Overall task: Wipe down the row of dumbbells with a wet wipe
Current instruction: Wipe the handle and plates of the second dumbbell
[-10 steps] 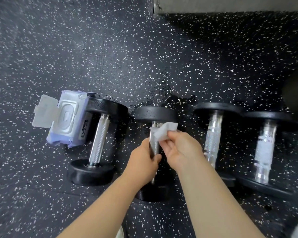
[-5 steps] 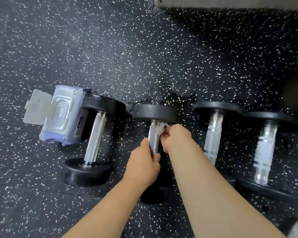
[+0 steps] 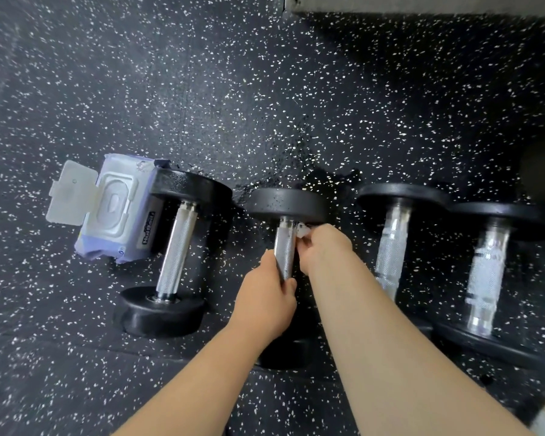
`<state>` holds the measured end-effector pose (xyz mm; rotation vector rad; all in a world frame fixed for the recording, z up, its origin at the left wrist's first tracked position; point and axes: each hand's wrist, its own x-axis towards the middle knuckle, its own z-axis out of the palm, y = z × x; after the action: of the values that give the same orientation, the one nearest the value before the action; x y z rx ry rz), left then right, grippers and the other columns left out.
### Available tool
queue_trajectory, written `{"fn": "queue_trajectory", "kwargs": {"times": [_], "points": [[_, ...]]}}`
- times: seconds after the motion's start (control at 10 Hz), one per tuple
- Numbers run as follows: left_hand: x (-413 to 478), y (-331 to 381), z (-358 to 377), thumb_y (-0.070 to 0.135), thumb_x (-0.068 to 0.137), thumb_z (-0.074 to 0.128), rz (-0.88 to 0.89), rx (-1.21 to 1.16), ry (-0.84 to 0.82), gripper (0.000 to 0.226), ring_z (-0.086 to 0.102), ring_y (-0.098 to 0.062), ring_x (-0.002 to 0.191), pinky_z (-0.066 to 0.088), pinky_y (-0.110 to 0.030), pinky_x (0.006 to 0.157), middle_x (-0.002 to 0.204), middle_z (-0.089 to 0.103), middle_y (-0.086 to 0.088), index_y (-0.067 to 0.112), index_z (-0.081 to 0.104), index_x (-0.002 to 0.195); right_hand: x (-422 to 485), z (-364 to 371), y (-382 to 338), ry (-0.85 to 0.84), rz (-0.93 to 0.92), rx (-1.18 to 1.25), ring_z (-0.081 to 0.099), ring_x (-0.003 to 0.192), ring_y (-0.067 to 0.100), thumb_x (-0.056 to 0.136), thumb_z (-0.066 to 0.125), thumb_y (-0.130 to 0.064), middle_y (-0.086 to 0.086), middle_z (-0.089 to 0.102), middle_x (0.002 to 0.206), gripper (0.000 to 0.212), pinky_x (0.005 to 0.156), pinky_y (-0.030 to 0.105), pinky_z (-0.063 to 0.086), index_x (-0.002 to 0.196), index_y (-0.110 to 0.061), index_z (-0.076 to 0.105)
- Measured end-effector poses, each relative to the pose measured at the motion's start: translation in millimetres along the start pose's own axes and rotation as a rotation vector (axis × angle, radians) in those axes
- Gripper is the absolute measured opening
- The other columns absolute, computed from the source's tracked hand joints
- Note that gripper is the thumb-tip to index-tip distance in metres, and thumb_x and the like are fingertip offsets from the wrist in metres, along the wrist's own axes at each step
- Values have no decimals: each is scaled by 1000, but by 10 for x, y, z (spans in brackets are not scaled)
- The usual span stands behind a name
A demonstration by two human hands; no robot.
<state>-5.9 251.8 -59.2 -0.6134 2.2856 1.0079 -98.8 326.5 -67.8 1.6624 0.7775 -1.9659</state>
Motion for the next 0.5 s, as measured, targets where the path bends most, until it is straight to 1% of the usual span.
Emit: {"fn": "queue_trajectory", "kwargs": {"times": [0.1,0.2,0.3,0.4,0.5], "points": [[27,93,73,15,90,49,-63,1,49,17,58,-26,83,51,-41,74,93,61,-7,11,45,106,39,-111,26,-53,-38,-101,46,130,29,100,29,0,19,40,146,35,95,29,43,134,3,40],[62,252,173,19,91,48,-223,-36,112,22,53,-28,93,43,-38,74,105,56,-11,9,37,107,21,-146,82,-41,-81,-8,65,94,25,91,44,11,21,59,123,20,71,21,56,106,5,57],[88,272,254,24,90,51,-301,-56,162,27,54,-26,93,41,-38,71,105,56,-7,14,33,108,-93,-187,90,-97,-26,52,64,77,14,88,48,11,8,63,86,16,83,27,50,87,-3,56],[140,170,222,29,89,57,-299,-77,216,26,50,-19,73,36,-32,59,84,55,-1,13,38,96,-137,-182,83,-181,-9,44,65,92,22,88,46,15,12,61,80,21,90,29,50,76,0,54],[206,45,177,36,83,64,-279,-178,240,30,48,-13,61,35,-28,53,75,58,1,11,50,86,-139,-197,103,-233,14,62,64,97,24,89,43,17,16,62,90,18,83,27,56,93,7,58]]}}
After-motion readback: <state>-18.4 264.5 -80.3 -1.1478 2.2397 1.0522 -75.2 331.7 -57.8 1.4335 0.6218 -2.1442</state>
